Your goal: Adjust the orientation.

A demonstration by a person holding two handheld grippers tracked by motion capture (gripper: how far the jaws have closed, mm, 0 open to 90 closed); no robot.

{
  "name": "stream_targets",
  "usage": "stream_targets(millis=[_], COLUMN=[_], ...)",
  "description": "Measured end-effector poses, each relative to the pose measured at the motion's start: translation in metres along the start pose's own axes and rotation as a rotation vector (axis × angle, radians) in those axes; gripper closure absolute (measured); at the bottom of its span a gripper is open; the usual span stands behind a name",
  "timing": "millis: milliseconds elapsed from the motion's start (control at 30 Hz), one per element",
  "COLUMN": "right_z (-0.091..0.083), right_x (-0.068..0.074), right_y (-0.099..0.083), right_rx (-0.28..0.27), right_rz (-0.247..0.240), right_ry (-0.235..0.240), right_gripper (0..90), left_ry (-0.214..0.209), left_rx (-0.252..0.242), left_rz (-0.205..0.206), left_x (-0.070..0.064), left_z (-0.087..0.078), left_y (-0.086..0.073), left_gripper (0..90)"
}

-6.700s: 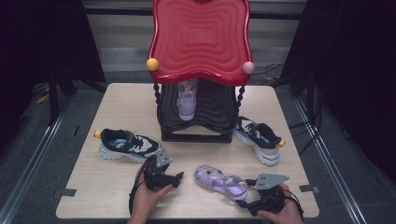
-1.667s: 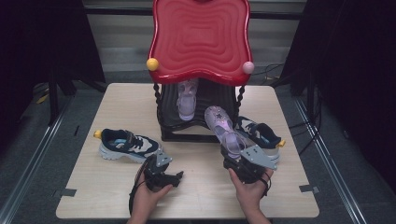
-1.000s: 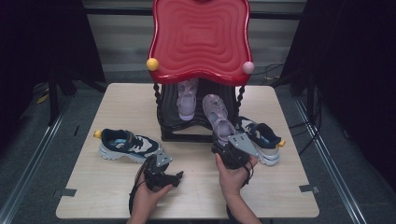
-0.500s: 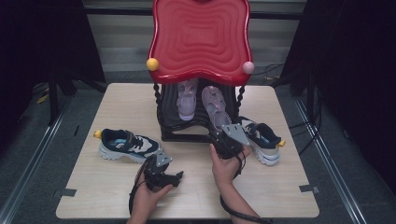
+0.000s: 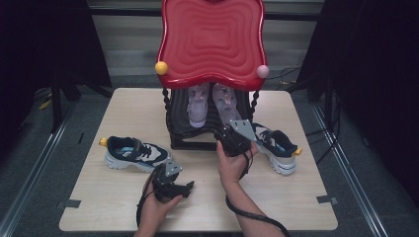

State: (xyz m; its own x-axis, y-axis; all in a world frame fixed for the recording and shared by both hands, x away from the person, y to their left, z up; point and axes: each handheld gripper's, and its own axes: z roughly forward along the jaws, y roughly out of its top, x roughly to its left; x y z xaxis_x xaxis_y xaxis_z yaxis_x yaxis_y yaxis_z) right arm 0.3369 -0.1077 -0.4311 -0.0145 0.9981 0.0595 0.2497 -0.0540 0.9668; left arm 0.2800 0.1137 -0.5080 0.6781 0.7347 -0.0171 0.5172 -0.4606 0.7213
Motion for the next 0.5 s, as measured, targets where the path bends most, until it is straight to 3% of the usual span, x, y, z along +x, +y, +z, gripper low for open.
stream_targets(millis=[133,500], right_z=[0.008,0.03], right_x=[0.004,0.012], right_y=[0.006,0.014], right_rx=[-0.003,0.019], right_rz=[0.026,0.031], right_ry=[-0.023,-0.056], right_gripper=[37.2,37.1], left_ry=[0.0,-0.001], left_rx=[0.0,0.004], left_rz=[0.0,0.006], left_x=[0.0,0.0], left_z=[0.0,0.0], left_y=[0.0,0.0], left_gripper=[16.2,16.1])
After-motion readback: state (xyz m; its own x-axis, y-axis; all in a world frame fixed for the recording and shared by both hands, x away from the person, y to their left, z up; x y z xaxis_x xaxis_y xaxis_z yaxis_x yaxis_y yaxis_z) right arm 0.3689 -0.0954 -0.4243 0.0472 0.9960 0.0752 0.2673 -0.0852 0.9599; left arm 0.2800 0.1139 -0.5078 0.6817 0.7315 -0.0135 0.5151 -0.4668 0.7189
